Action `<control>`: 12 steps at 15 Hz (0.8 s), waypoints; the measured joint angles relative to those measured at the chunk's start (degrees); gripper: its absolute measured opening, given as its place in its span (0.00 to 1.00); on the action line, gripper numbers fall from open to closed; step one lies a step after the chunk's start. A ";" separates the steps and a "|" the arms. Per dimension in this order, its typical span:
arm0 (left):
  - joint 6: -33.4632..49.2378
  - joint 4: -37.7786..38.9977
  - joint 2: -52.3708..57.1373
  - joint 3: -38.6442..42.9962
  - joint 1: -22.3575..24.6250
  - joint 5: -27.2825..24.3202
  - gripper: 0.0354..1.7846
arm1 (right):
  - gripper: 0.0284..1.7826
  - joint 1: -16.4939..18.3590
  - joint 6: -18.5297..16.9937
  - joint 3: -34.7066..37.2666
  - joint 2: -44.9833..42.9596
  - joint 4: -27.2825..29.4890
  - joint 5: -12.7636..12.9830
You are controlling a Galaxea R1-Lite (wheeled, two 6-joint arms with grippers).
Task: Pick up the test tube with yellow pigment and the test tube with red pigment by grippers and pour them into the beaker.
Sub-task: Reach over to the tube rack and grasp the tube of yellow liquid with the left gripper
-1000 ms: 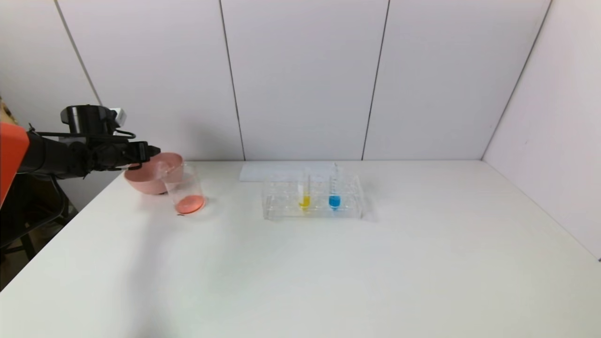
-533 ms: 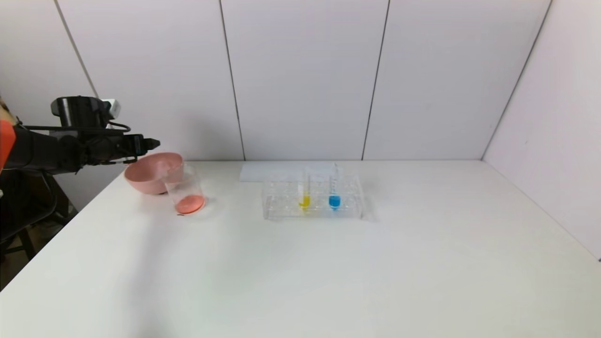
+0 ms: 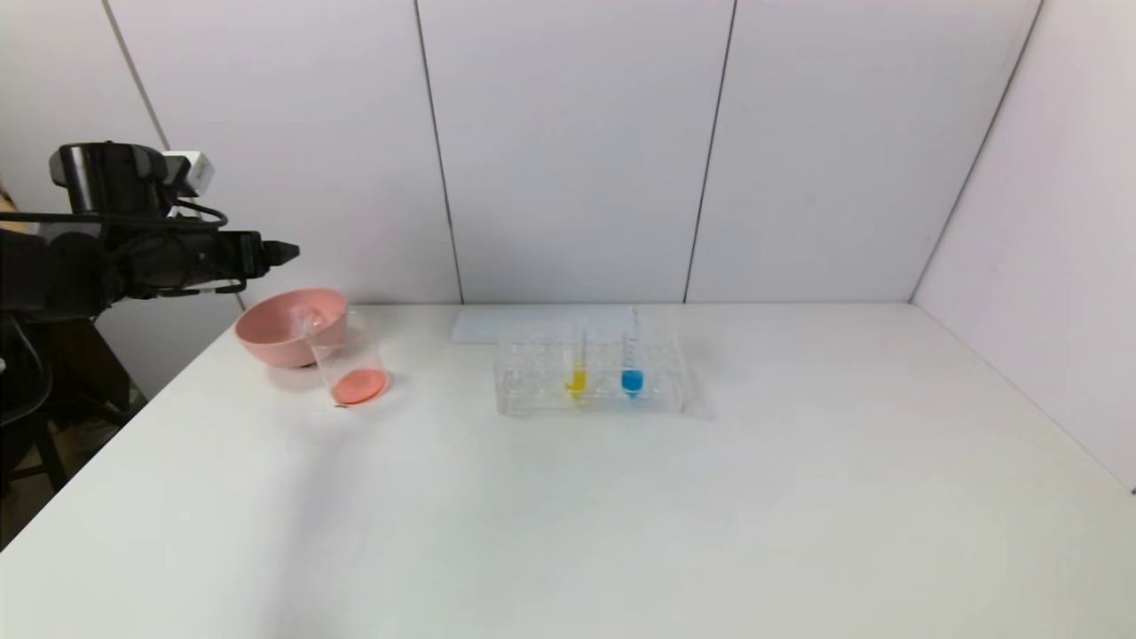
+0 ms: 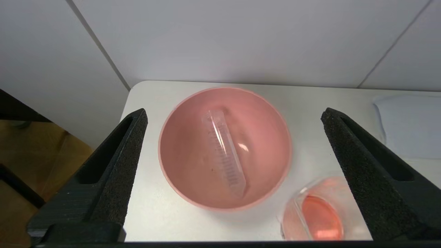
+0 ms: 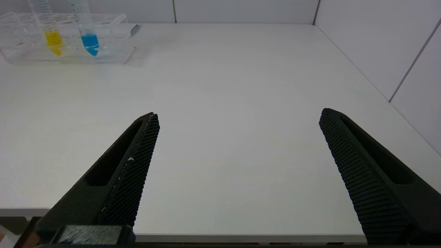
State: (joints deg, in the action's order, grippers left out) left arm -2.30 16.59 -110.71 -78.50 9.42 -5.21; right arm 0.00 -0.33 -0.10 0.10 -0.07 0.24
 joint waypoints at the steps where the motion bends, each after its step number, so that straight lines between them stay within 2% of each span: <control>1: 0.05 0.05 2.47 2.21 -0.94 0.09 0.99 | 0.95 0.00 -0.02 0.00 0.00 0.00 0.02; 12: -0.22 0.00 29.10 23.95 -11.35 -0.02 0.99 | 0.95 0.00 0.00 0.00 0.00 0.00 0.00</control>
State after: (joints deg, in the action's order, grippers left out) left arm -2.52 16.59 -81.62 -54.54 -1.93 -5.23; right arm 0.00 -0.33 -0.10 0.10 -0.07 0.24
